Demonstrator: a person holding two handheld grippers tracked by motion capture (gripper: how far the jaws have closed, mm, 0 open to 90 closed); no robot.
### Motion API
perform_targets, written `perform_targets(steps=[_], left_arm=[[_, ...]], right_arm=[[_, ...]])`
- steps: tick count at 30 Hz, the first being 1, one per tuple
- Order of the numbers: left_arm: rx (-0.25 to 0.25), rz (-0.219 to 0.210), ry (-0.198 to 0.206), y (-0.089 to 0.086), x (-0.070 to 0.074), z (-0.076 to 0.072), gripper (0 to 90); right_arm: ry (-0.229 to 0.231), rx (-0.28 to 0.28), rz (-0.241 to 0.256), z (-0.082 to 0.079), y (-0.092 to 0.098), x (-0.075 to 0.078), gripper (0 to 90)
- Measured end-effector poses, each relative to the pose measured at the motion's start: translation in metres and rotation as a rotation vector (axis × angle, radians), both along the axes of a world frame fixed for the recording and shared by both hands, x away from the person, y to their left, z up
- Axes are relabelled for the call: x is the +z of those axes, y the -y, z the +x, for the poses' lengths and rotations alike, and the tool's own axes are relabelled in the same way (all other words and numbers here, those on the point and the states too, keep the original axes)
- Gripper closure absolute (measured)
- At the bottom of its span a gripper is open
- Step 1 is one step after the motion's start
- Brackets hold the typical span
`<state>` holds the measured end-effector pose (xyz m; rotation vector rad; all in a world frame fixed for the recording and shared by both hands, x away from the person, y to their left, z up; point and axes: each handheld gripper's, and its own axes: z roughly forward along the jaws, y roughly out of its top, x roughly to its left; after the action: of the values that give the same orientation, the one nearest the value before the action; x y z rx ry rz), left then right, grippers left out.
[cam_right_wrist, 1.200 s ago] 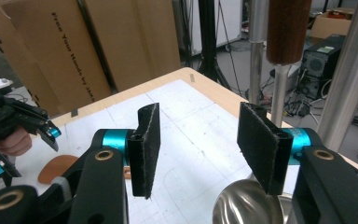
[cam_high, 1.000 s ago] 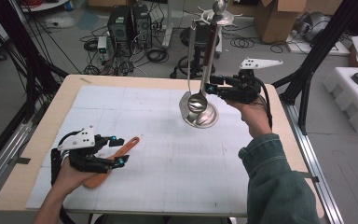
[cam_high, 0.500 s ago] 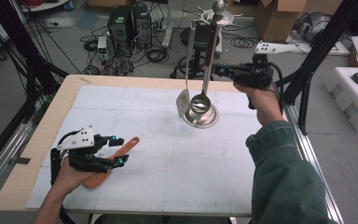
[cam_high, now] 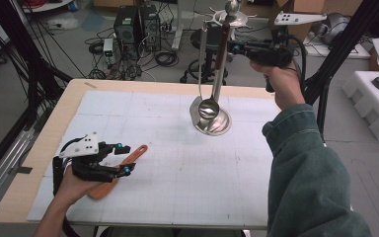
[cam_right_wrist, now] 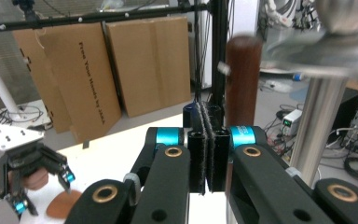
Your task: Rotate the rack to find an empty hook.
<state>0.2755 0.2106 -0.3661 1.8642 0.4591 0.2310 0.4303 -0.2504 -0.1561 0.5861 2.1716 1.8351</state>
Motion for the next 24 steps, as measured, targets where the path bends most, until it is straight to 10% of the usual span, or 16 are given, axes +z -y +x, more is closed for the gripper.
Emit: perform_targets(steps=[24], left_arm=[[0.006, -0.008, 0.001, -0.0029, 0.0001, 0.0002, 40.3]], right_arm=[[0.020, -0.053, -0.021, 0.0092, -0.0084, 0.0094, 90.0]])
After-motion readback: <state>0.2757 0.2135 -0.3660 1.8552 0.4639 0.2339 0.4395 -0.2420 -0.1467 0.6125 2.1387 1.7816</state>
